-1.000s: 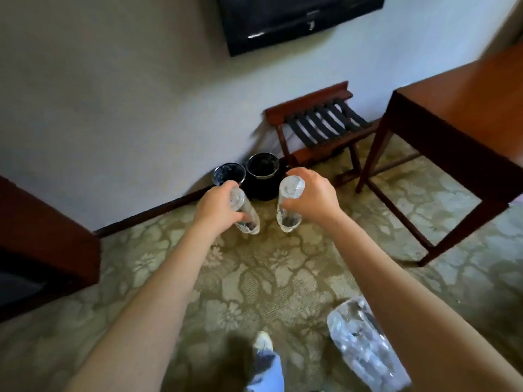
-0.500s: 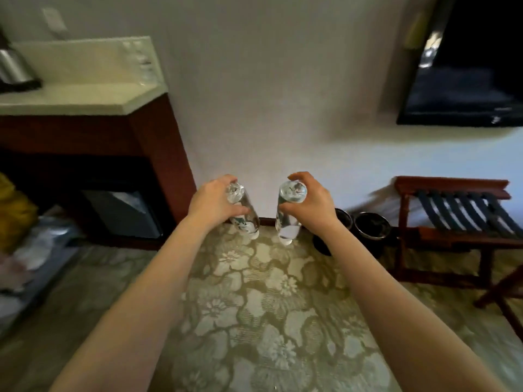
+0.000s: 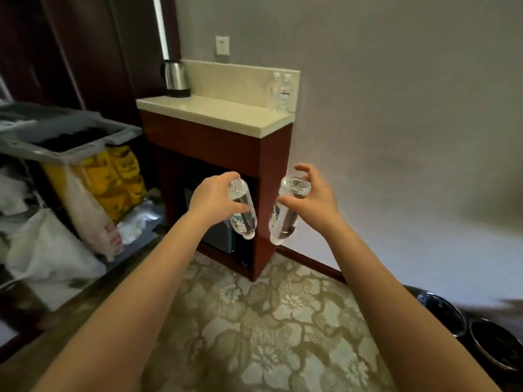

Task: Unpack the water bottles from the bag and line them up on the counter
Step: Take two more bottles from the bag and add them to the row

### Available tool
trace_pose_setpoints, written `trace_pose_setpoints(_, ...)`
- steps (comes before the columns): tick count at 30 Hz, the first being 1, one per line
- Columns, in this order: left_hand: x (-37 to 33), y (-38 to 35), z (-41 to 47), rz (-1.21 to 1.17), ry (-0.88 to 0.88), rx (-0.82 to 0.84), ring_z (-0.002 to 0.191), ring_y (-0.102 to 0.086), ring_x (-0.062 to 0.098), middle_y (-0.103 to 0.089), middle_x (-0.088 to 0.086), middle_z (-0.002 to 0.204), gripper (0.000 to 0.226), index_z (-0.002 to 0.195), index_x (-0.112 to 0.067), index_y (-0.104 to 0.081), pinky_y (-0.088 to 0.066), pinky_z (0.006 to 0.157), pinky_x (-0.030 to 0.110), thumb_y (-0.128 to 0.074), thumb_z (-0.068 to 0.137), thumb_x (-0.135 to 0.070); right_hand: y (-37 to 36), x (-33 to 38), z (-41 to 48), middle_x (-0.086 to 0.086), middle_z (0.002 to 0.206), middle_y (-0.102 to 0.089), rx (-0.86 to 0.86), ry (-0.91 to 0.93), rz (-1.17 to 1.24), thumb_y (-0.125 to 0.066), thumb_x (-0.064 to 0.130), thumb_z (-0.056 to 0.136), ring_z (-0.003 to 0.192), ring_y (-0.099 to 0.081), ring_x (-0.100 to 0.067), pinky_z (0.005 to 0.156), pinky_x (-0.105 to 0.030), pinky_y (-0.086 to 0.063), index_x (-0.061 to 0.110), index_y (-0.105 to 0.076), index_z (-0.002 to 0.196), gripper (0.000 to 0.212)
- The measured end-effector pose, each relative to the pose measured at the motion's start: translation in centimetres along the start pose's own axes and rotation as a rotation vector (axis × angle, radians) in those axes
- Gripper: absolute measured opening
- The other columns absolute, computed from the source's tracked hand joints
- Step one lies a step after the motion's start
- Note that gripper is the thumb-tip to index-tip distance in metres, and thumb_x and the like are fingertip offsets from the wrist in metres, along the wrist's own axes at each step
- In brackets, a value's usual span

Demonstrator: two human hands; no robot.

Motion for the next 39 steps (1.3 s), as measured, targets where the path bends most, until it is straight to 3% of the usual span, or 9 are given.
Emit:
trace_pose_setpoints(7,8.7,3.8,11.8,0.111,0.058,-0.082,0.123,-0.051,0.021,-0.055,0.000,0.134,0.082,0.138,-0.027,-0.045,-0.046,0.093,0.034,-0.080,0.067,-0.046,-10.1,0.5,13.8,0.013,0.106,-0.058,0.065,0.117,0.061,-0.078,0.037,0.065,0.101,-0.061,-0.015,0.089,-0.043,-0.053,0.040,-0.045,0.123,0.067)
trace_pose_setpoints(17,16.3,11.8,29.3,0.212,0.065,-0.225,0.125,-0.050,0.019,-0.053,-0.002,0.137,0.083,0.138,-0.026,-0.043,-0.046,0.099,0.037,-0.081,0.066,-0.044,-20.9,3.8,33.7,0.008,0.112,-0.059,0.056,0.195,0.127,-0.080,0.029,0.069,0.108,-0.059,-0.018,0.089,-0.037,-0.051,0.033,-0.048,0.125,0.065)
trace_pose_setpoints(21,19.3,14.1,36.7,0.207,0.004,-0.245,0.123,-0.051,0.019,-0.056,0.000,0.134,0.082,0.138,-0.026,-0.045,-0.044,0.098,0.037,-0.082,0.066,-0.042,-24.9,4.6,41.1,0.004,0.121,-0.059,-0.024,0.197,0.143,-0.077,0.028,0.074,0.109,-0.055,-0.015,0.087,-0.031,-0.046,0.028,-0.050,0.125,0.058)
trace_pose_setpoints(27,23.1,16.4,47.9,0.139,-0.159,-0.252,0.122,-0.051,0.021,-0.057,0.000,0.132,0.080,0.136,-0.025,-0.047,-0.044,0.100,0.038,-0.082,0.066,-0.040,-28.9,5.8,50.6,0.003,0.121,-0.061,-0.215,0.220,0.082,-0.079,0.027,0.072,0.109,-0.057,-0.017,0.091,-0.035,-0.047,0.023,-0.053,0.126,0.061)
trace_pose_setpoints(34,24.4,14.2,60.6,0.067,-0.265,-0.231,0.121,-0.052,0.021,-0.054,0.002,0.135,0.081,0.138,-0.026,-0.044,-0.046,0.098,0.036,-0.081,0.068,-0.041,-30.3,4.0,59.8,0.004,0.135,-0.054,-0.314,0.216,-0.056,-0.079,0.030,0.075,0.119,-0.051,-0.014,0.095,-0.030,-0.042,0.024,-0.045,0.136,0.070)
trace_pose_setpoints(39,24.7,9.1,69.1,0.051,-0.320,-0.220,0.116,-0.055,0.024,-0.057,0.003,0.131,0.078,0.136,-0.026,-0.046,-0.047,0.093,0.035,-0.080,0.068,-0.042,-30.1,-1.5,66.2,0.001,0.132,-0.055,-0.391,0.206,-0.185,-0.079,0.031,0.075,0.117,-0.053,-0.016,0.087,-0.025,-0.041,0.021,-0.046,0.137,0.071)
Point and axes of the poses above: each hand's wrist, its own z-axis towards the middle knuckle, its own y-axis out of the back of the hand, x = y × z, the point moved 9 cm from there along z, towards the middle knuckle
